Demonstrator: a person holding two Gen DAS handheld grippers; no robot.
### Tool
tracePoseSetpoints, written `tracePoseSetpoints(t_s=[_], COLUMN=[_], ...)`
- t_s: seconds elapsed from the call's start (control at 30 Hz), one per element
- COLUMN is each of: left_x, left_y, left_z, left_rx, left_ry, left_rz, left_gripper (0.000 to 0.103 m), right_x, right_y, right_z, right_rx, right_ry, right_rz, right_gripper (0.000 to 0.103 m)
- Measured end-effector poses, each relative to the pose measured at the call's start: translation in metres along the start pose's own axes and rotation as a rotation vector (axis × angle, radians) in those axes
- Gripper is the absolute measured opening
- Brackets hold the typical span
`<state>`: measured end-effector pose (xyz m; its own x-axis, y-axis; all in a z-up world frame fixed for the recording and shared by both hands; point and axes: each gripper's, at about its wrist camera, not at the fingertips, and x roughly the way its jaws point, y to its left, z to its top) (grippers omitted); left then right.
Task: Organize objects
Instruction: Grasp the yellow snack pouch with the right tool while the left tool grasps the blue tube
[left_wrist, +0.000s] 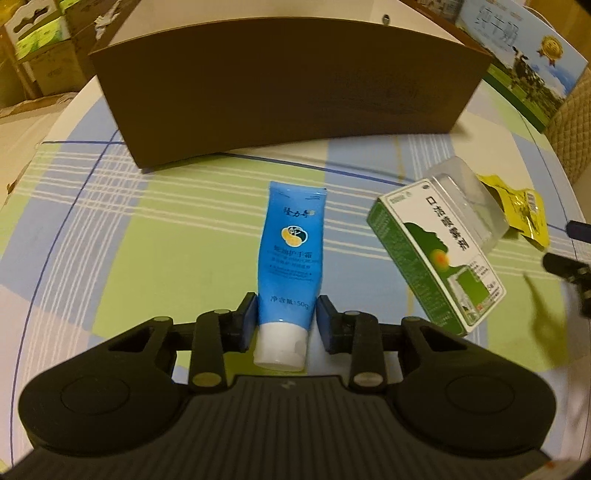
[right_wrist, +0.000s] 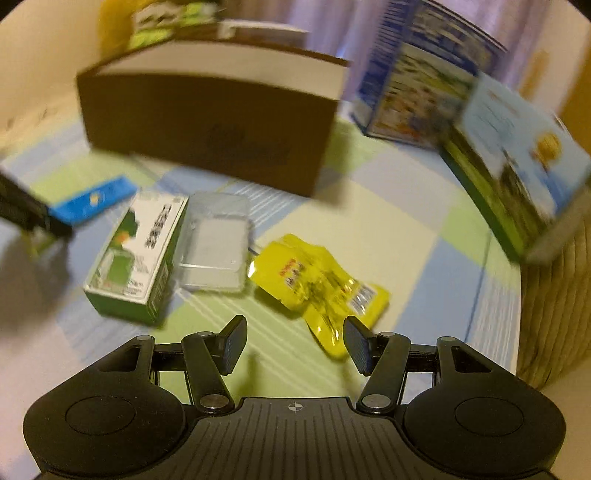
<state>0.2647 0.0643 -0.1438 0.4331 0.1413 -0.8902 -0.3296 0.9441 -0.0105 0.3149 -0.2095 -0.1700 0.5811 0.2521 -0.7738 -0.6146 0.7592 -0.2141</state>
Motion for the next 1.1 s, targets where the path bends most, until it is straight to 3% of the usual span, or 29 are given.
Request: tracePoseSetpoints(t_s=[0.33, 0.5, 0.57, 0.63, 0.87, 1.03, 1.07, 1.1], left_x=[0.002, 0.003, 0.004, 0.006, 0.01, 0.006, 0.005, 0.003], left_y=[0.001, 0.0, -0.001, -0.002, -0.009, -0.009, -0.009, -0.009], left_z=[0.004, 0.004, 0.005, 0.006, 0.011, 0.004, 0.001, -0.002], left_rx=[-0.008, -0.004, 0.002, 0.007, 0.066, 0.07, 0.072, 0.074], left_ry=[0.002, 0.002, 0.0, 0.0, 0.013, 0.009, 0.009, 0.01], left_rz=[0.011, 0.016, 0.019, 0.02, 0.042, 0.036, 0.034, 0.033], left_gripper=[0.03, 0.03, 0.03, 0.031, 0.032, 0.031, 0.031, 0.031], right_x=[0.05, 0.058, 0.057, 0.054, 0.038, 0.011, 0.005, -0.001], right_y=[0.007, -0.008, -0.01, -0.007, -0.003, -0.002, -0.002, -0.002], right_z=[0.01, 0.014, 0.014, 0.014, 0.004, -0.008, -0.01, -0.012], right_rx=[-0.129, -0.047, -0.035, -0.045, 0.022, 0.151, 0.187, 0.221], right_ry=[-0.016, -0.039, -0.038, -0.031, 0.024, 0.039, 0.036, 0.03], right_rz=[-0.059, -0.009, -0.004, -0.003, 0.031, 0.088, 0.103, 0.115], right_gripper=[0.055, 0.055, 0.049, 0.044, 0.043, 0.043, 0.036, 0.035])
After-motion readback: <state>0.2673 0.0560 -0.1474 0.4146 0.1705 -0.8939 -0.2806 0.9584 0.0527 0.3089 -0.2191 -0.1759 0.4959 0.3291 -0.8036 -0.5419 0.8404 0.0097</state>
